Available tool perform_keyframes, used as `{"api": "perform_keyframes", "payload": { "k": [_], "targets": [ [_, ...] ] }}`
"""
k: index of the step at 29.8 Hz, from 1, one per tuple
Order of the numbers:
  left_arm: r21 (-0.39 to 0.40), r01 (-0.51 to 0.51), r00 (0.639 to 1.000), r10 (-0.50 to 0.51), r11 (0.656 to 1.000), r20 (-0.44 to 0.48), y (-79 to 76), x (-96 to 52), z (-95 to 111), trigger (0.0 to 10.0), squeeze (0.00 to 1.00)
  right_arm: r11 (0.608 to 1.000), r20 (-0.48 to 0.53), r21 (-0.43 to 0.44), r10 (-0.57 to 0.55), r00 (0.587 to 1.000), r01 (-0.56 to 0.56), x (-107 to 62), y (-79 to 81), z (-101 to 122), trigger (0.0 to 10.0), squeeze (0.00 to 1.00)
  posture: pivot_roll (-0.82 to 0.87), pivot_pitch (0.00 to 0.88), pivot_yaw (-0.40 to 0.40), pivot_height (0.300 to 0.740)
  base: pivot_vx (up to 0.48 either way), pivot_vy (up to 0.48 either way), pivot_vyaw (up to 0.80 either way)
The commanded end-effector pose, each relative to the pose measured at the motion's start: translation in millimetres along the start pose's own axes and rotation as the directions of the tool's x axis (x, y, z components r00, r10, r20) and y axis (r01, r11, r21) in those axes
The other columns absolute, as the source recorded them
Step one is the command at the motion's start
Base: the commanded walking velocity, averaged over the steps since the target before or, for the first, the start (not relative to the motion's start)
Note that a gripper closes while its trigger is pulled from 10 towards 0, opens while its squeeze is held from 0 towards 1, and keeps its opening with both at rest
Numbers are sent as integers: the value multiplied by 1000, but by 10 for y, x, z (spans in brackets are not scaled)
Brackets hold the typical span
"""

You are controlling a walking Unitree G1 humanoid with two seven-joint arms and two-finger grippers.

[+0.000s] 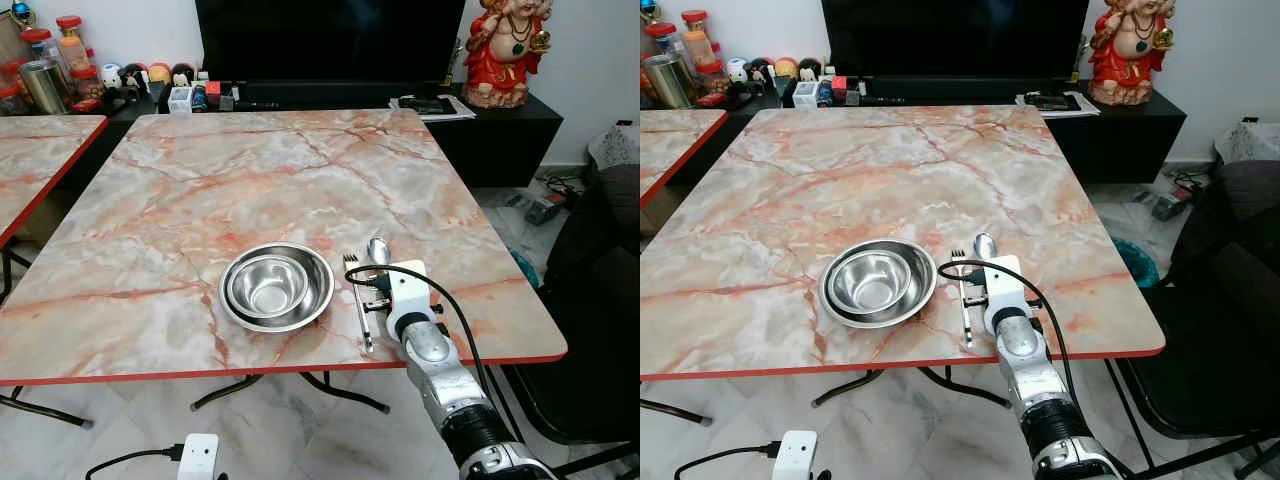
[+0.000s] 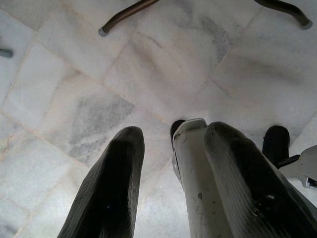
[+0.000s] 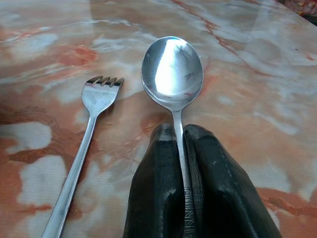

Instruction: Setting the table

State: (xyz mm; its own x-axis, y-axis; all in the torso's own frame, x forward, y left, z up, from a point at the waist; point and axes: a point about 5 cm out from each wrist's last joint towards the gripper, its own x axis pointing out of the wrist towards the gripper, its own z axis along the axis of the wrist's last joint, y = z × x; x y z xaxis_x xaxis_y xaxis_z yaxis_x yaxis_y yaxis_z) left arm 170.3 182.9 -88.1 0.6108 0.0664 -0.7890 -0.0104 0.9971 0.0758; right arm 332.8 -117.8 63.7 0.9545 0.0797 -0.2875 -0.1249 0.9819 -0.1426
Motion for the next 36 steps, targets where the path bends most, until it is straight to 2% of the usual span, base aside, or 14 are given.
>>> {"api": "perform_keyframes", "payload": {
  "k": [1,3,4,5,6,13,14,17,18,19,21,22,31,36],
  "targets": [
    [7,5,1000,-5,1000,-19,8,-11,-50,10000,0,1000,-18,-3,-7,1000,7,11,-5,-13,10000,412,-20,10,-18,701,0,0,0],
    [8,5,1000,-5,1000,-19,9,-10,-48,10000,0,1000,-18,-4,-9,1000,9,13,-8,-11,10000,376,-20,10,-18,701,0,0,0],
    [8,5,1000,-4,1000,-20,10,-10,-48,10000,0,1000,-17,-5,-11,1000,11,13,-8,-10,10000,204,-20,10,-18,701,0,0,0],
    [8,4,1000,-4,1000,-20,10,-10,-47,10000,0,1000,-17,-5,-12,1000,12,13,-8,-10,10000,204,-20,9,-17,701,0,0,0],
    [9,4,1000,-4,1000,-20,11,-9,-46,10000,0,1000,-17,-6,-14,1000,13,15,-8,-8,10000,0,-20,9,-17,701,0,0,0],
    [10,5,1000,-5,1000,-18,12,-7,-38,10000,0,1000,-12,3,-9,1000,9,22,-3,7,10000,0,-19,8,-17,701,0,0,0],
    [11,5,1000,-5,1000,-19,12,-6,-36,10000,0,1000,-9,6,-7,1000,7,23,1,13,10000,945,-19,6,-16,701,0,0,0],
    [12,5,1000,-5,1000,-19,12,-6,-34,10000,0,1000,-9,3,-10,1000,10,23,2,14,10000,1000,-19,5,-16,701,0,0,0],
    [12,5,1000,-5,1000,-19,12,-6,-34,10000,0,1000,-9,2,-12,1000,12,23,1,13,10000,969,-19,5,-16,701,0,0,0],
    [12,5,1000,-5,1000,-18,12,-5,-32,10000,0,1000,-10,0,-14,1000,14,24,0,13,10000,549,-18,4,-16,701,0,0,0],
    [12,5,1000,-4,1000,-18,12,-5,-31,10000,0,1000,-10,-1,-14,1000,14,24,0,13,10000,549,-18,4,-16,701,0,0,0],
    [13,5,1000,-5,1000,-18,12,-4,-29,10000,0,1000,-11,-2,-16,1000,16,25,-2,14,10000,0,-18,4,-16,701,0,0,0],
    [15,5,1000,-5,1000,-17,15,-1,-19,10000,0,999,6,6,-34,999,34,29,-19,42,10000,0,-19,1,-14,701,0,0,0],
    [14,5,1000,-5,1000,-16,12,-1,-17,10000,0,994,142,66,-93,986,84,21,-83,241,10000,0,-18,0,-15,701,0,0,0]
  ]
}}
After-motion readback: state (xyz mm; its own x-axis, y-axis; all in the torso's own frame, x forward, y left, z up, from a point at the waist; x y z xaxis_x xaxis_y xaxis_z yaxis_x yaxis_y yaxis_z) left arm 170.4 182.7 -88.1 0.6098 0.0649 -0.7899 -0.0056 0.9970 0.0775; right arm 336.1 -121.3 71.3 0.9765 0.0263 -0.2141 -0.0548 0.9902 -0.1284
